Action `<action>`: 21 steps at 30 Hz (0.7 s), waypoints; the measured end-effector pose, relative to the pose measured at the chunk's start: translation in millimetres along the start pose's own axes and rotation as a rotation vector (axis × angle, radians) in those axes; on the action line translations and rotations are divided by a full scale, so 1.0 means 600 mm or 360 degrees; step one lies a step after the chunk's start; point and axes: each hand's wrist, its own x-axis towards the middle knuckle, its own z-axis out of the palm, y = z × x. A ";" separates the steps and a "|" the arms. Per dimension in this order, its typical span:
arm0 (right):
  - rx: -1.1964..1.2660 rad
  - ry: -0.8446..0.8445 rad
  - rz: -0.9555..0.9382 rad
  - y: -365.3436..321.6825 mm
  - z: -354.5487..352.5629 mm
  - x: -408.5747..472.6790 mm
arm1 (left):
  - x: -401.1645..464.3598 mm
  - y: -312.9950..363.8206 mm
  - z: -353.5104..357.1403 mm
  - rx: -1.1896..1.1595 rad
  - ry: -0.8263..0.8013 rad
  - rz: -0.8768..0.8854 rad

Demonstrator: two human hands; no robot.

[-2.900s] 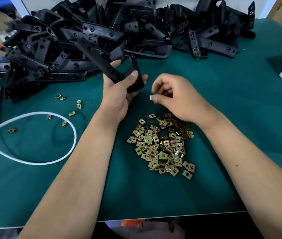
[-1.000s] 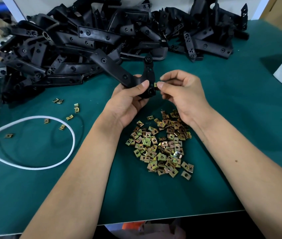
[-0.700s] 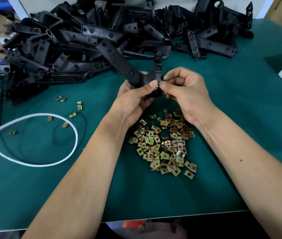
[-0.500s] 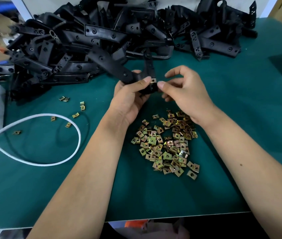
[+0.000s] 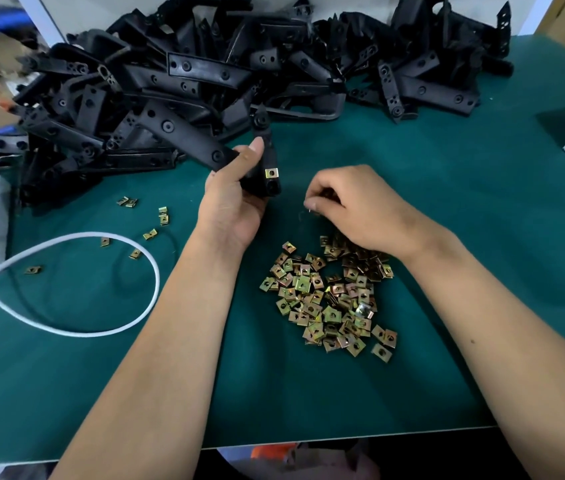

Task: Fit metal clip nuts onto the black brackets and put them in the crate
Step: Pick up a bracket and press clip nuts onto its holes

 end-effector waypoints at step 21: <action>0.1967 0.0635 0.0504 0.001 0.002 0.009 | -0.019 -0.022 0.012 0.0344 -0.0291 -0.0208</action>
